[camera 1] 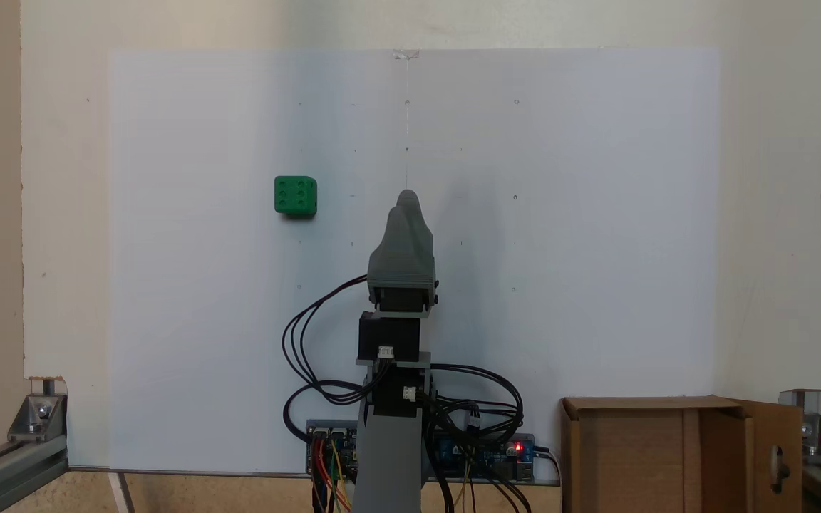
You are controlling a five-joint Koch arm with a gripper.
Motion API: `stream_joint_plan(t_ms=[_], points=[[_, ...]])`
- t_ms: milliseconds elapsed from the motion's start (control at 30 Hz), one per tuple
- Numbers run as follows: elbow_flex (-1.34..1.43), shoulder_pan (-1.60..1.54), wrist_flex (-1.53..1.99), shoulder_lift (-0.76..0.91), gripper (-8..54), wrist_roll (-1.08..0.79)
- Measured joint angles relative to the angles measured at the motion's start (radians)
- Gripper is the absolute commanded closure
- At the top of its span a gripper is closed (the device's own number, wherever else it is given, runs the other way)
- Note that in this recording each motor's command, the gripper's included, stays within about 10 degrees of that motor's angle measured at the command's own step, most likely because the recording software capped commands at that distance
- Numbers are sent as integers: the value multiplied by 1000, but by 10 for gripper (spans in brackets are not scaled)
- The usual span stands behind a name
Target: Grasp a green dice and put it in the bin.
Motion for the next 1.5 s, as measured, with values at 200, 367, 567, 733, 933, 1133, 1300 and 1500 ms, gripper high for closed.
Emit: stream_joint_plan(t_ms=[200, 367, 567, 733, 933, 1133, 1300, 1500], points=[[0, 9, -2, 0, 4, 0], [0, 9, 0, 0, 4, 0], [0, 9, 0, 0, 4, 2], [0, 21, 0, 0, 4, 2], [0, 26, -2, -2, 4, 2], [0, 26, -2, 0, 4, 2], [0, 26, -2, 0, 20, 2], [-40, 40, 58, 0, 42, 2]])
